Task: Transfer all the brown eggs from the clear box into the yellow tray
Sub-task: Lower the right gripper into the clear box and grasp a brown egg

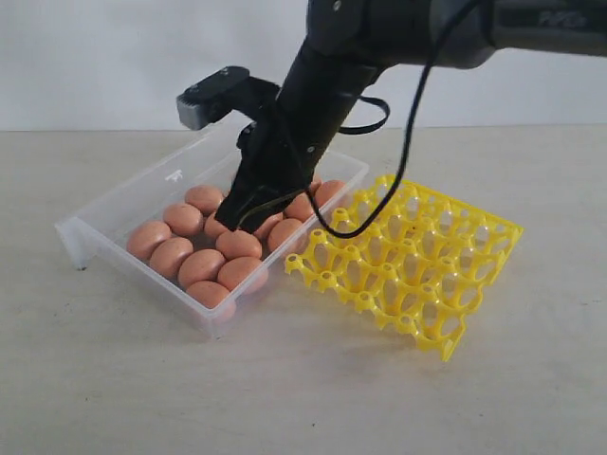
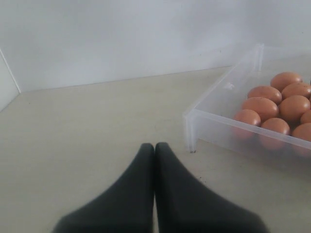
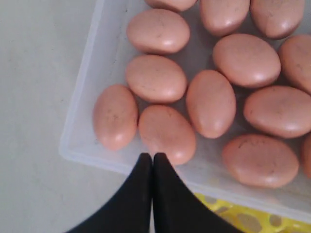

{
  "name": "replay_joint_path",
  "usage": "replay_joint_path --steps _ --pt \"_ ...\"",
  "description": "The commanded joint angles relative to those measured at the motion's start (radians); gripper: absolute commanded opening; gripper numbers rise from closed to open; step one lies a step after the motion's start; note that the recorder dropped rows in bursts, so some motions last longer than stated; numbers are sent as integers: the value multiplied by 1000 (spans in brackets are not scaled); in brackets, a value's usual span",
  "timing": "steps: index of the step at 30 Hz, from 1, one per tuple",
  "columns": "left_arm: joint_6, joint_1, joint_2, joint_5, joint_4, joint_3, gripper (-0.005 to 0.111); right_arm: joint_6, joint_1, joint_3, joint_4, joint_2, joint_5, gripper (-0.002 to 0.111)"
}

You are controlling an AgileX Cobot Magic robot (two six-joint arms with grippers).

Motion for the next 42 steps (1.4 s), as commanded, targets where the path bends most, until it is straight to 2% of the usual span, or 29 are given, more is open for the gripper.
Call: replay_joint_path --steps 1,3,6,8,18,26,28,30,31,34,42 --pt "-9 1 -2 -10 -4 3 -4 -3 24 -89 -62 68 -24 7" --pt "-9 1 -2 -10 -4 3 -4 -32 33 -96 -76 82 -64 19" --pt "-9 1 -2 -10 -4 3 -4 -68 40 -96 -95 104 -128 47" --pt "-9 1 -2 -7 -4 3 -4 -70 50 -96 -131 132 -187 59" --pt "-9 1 -2 -7 -4 3 -4 -127 54 -94 -219 207 -298 59" --pt "-9 1 -2 -7 -4 3 -4 -148 54 -94 -216 289 -319 59" --pt "-9 1 -2 -7 -4 3 -4 -146 54 -94 -216 295 -315 57" --pt "-9 1 -2 -7 -4 3 -4 -142 54 -94 -216 295 -294 44" --pt "-9 1 -2 -7 -4 3 -4 -142 54 -94 -216 295 -290 36" --pt "-9 1 -2 -7 -4 3 -4 -125 54 -94 -216 291 -286 0" --pt "-9 1 -2 -7 -4 3 -4 -21 54 -94 -216 231 -289 1"
